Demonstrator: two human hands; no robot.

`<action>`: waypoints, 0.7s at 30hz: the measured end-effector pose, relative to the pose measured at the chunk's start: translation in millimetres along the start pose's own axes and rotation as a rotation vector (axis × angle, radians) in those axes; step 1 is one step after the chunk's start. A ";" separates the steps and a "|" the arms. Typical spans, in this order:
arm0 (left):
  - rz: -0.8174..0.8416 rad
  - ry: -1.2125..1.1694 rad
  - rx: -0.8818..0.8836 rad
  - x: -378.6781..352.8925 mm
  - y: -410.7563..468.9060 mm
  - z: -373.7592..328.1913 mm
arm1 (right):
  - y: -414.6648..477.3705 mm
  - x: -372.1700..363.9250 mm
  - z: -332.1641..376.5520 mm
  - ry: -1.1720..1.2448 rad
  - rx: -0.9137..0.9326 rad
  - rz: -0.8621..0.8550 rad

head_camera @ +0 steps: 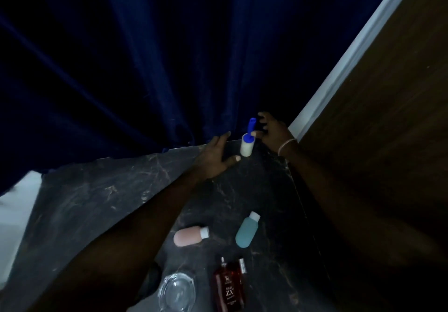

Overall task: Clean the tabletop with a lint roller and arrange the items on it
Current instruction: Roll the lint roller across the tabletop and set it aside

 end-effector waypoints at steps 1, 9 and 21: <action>-0.008 0.051 -0.023 7.4 -10.5 -1.1 | -5.7 5.0 0.8 -0.013 0.007 -0.027; -0.211 0.422 -0.156 65.1 -114.8 -14.6 | -80.1 6.0 52.9 -0.212 0.291 -0.158; -0.353 0.601 0.028 99.3 -269.5 19.1 | -190.7 -71.2 145.4 -0.205 0.647 -0.140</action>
Point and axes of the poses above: each hand's wrist, its own y-axis towards the middle knuckle, its own x-axis out of the back of the hand, z = x × y, the point moved 10 cm from there along y, towards the middle knuckle, and after that the axes turned 1 degree about -z, right-handed, at the moved point
